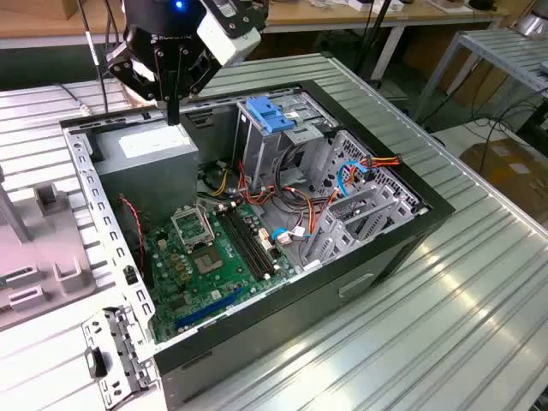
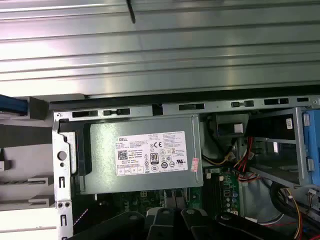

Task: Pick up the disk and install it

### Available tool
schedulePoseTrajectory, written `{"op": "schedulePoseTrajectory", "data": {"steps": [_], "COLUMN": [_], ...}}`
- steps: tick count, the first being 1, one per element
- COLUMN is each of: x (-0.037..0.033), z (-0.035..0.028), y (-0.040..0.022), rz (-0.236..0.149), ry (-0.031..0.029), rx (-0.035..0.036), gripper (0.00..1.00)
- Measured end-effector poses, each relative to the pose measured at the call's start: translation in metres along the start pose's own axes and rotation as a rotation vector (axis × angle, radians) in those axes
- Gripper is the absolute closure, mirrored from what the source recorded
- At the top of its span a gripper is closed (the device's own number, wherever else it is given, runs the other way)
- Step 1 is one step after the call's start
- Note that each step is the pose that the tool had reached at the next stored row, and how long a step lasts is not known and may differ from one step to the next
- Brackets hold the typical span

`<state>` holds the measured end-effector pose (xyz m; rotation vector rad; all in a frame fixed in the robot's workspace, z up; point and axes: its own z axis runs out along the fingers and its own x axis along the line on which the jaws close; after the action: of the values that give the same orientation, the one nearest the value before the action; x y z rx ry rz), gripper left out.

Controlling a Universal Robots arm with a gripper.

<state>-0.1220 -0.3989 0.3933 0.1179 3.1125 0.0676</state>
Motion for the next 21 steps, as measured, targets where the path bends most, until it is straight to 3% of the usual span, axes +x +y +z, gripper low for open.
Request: {"op": "schedulePoseTrajectory", "data": {"steps": [21], "x": [0.0125], "z": [-0.0003], "y": [-0.0009], "rz": [0.000], "ry": [-0.0001], "rx": [-0.0001], "gripper": [0.89]}}
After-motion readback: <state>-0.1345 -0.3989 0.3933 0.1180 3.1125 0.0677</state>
